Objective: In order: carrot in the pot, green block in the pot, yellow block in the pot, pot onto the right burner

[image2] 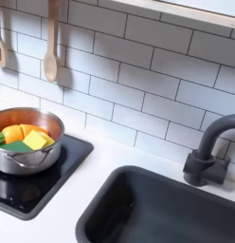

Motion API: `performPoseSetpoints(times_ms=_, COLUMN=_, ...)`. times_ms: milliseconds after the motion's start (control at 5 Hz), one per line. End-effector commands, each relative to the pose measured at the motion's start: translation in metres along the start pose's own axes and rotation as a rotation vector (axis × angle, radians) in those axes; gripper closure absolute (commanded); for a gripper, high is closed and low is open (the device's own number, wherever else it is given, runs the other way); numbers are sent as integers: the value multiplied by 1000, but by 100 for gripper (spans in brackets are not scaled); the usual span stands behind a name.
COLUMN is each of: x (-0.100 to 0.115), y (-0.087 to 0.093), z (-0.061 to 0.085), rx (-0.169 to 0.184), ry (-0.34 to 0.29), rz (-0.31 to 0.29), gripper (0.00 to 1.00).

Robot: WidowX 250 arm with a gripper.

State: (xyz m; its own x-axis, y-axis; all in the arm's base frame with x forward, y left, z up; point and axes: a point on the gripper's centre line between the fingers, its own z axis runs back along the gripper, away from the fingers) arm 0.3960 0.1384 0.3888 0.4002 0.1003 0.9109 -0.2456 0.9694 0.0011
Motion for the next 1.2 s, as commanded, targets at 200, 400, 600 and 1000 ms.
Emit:
performPoseSetpoints(times_ms=200, x=3, y=0, z=-4, rx=2, ry=-4, rz=-2, gripper=100)
performPoseSetpoints(times_ms=400, x=4, y=-1, z=7, rx=11, ry=-19, rz=-8, gripper=100)
performPoseSetpoints(times_ms=600, x=0, y=0, z=17, rx=37, ry=-10, rz=6, gripper=100)
performPoseSetpoints(times_ms=1000, x=-1, y=-12, z=21, rx=13, ry=-33, rz=51, gripper=0)
